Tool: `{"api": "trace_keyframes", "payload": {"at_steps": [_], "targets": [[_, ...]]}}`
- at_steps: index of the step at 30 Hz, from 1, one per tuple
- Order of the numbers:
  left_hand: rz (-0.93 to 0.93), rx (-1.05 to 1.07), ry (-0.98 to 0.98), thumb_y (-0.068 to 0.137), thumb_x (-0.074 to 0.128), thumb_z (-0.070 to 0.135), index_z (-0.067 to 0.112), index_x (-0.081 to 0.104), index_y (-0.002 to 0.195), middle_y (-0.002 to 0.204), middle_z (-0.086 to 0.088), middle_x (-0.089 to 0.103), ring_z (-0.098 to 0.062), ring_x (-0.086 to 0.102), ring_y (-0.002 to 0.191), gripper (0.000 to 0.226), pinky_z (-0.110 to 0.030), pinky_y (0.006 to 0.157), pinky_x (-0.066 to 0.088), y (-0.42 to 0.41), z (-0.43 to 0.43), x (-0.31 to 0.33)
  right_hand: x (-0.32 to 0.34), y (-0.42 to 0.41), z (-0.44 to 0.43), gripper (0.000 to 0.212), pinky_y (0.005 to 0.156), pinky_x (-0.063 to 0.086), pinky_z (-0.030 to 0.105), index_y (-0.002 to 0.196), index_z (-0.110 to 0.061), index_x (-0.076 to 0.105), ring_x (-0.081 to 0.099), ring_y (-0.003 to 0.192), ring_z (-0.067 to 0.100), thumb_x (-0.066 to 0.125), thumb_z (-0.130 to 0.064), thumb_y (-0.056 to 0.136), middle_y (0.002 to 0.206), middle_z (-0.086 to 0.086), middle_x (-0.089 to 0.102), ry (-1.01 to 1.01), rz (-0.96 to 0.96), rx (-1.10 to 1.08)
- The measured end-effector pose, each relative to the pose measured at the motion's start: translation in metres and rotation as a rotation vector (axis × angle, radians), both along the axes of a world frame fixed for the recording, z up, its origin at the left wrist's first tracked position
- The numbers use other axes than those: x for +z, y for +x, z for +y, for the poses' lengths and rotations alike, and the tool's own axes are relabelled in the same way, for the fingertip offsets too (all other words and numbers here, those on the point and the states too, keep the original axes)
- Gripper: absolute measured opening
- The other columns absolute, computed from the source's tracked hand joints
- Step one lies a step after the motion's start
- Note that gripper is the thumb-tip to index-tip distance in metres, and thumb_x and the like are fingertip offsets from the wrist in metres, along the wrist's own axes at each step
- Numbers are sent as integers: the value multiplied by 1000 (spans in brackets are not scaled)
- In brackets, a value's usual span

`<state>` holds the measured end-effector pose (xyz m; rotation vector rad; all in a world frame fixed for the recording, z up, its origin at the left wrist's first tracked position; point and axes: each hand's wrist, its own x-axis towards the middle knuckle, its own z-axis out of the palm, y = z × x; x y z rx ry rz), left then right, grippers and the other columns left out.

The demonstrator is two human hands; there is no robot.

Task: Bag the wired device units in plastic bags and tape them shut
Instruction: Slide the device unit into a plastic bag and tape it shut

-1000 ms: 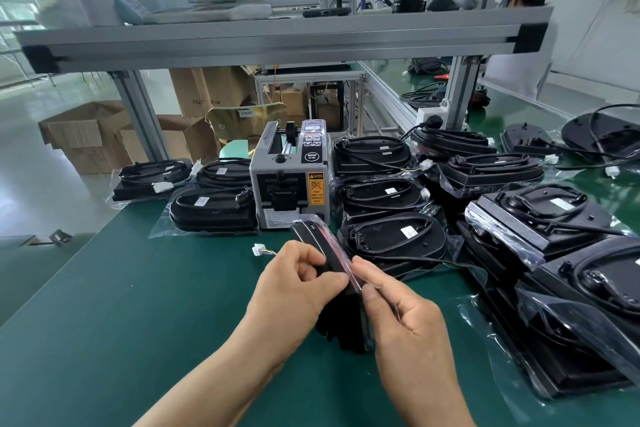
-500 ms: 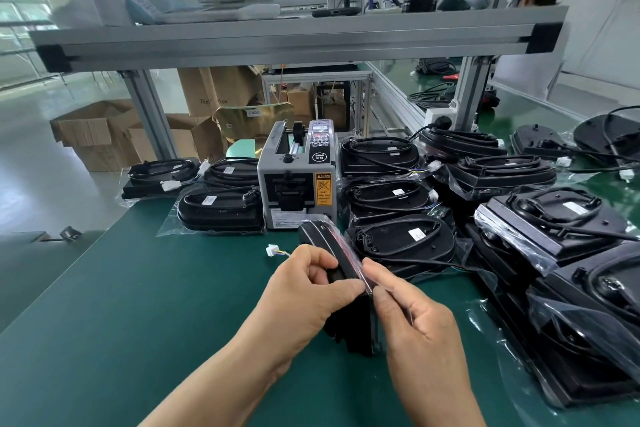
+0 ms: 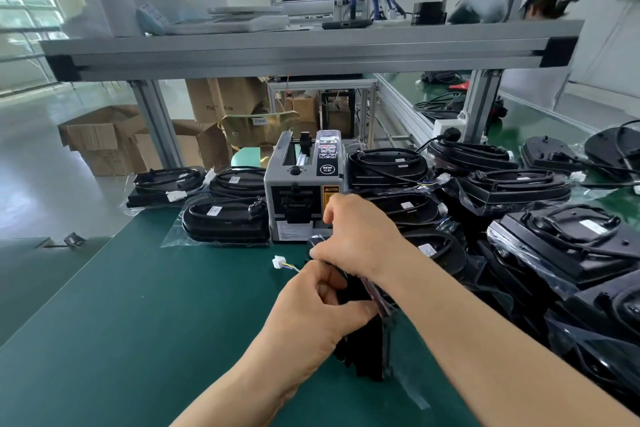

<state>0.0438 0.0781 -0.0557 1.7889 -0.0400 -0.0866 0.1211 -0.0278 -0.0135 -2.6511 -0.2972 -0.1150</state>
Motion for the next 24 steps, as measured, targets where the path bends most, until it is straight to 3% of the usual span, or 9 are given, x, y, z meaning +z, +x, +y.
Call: {"api": "trace_keyframes", "payload": {"at_steps": [4,8,11,14,16,18,21,24], "targets": [[12,1,25,41,78,56,23,59,87,56,17,41,-6,36,54,60,-17,50,33,0,5,-2,-6,20,4,12,73,46,33,91,-17,59,62,93,28,63,-29,92,98,5,66,-88,-95,-9],[27,-16,50,44,77,54,25,59,89,57,18,42,-3,37,54,56,-16,52,36,0,11,-5,-17,25,-5,25,62,38,28,76,-19,51,56,75,16,57,-29,98,80,-4,59,242,-12,-92],[20,-22,56,43,76,53,23,60,88,57,18,45,-4,39,54,57,-20,55,38,2,12,-4,-22,15,-8,26,56,36,22,77,-26,50,53,66,6,62,-46,90,72,-10,57,371,18,-120],[33,-60,68,42,76,54,25,59,86,56,16,45,-6,39,56,54,-25,58,38,2,13,-2,-24,2,-7,31,61,46,30,82,-28,51,58,68,13,71,-49,73,71,-9,60,322,28,-99],[44,-125,68,48,79,52,27,62,82,57,16,47,-6,41,56,46,-24,58,39,5,18,2,-26,-1,-7,21,71,52,35,85,-26,52,60,74,17,71,-35,80,74,-8,61,271,-12,-126],[31,-146,30,67,83,44,30,67,73,57,12,51,-6,42,52,22,-17,53,38,18,25,6,-27,-3,-8,14,76,50,34,93,-25,54,61,82,20,66,-31,88,81,-5,64,234,-53,-157],[42,109,-117,89,71,25,25,71,67,58,5,56,-6,41,44,22,-14,44,36,63,38,6,-28,-7,-12,10,72,47,34,94,-24,54,59,80,20,59,-32,96,81,-7,61,168,-115,-169],[197,357,-334,91,69,18,13,70,82,63,4,60,-4,45,43,10,-17,43,39,116,45,4,-28,-11,-12,15,64,44,31,88,-26,51,56,72,14,53,-34,100,76,-12,54,102,-193,-164]]}}
